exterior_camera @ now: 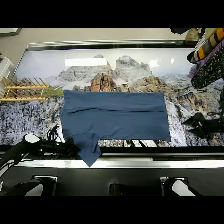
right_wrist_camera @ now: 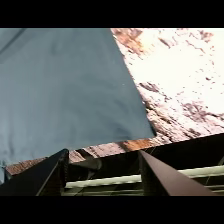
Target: Fold the clothes and pants, and hang the long-sleeved shirts on hangers.
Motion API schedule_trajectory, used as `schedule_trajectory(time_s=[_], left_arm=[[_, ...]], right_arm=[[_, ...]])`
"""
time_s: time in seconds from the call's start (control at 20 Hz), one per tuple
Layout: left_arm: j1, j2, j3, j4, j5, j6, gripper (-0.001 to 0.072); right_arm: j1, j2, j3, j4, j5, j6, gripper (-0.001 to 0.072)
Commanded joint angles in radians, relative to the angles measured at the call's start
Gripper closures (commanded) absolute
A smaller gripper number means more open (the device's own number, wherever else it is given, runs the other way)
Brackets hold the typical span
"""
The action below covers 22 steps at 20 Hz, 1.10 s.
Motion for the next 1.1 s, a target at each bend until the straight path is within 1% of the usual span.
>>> schedule_trajectory(time_s=[0.0,0.2,0.5,0.75,0.9,1.0,1.05], left_arm=[[0.000,0.000,0.000,-0.001,-0.003,0.002,0.0694],[0.000,0.000,0.000,-0.001,-0.018,0.002,0.0694],[0.000,0.000,0.000,-0.002,-0.019,-0.003,0.0694],[0.000,0.000,0.000,-0.003,-0.020,-0.010,0.0694],[0.000,0.000,0.000,-0.003,-0.020,-0.010,0.0693],[0.000,0.000,0.003,-0.003,-0.021,-0.010,0.0694],[0.000,0.000,0.008,-0.003,-0.023,-0.010,0.0694]], right_arm=[[-0.027,-0.077,-0.100,0.015,-0.055,-0.105,0.0216],[-0.027,-0.103,-0.182,0.043,-0.137,-0.203,0.0216],[-0.027,-0.103,-0.294,0.076,-0.215,-0.288,0.0216],[-0.027,-0.108,-0.332,0.112,-0.252,-0.315,0.0220],[0.007,-0.134,-0.338,0.142,-0.259,-0.330,0.0240],[0.060,-0.137,-0.338,0.138,-0.296,-0.326,0.0428],[0.072,-0.137,-0.338,0.142,-0.311,-0.327,0.0546]])
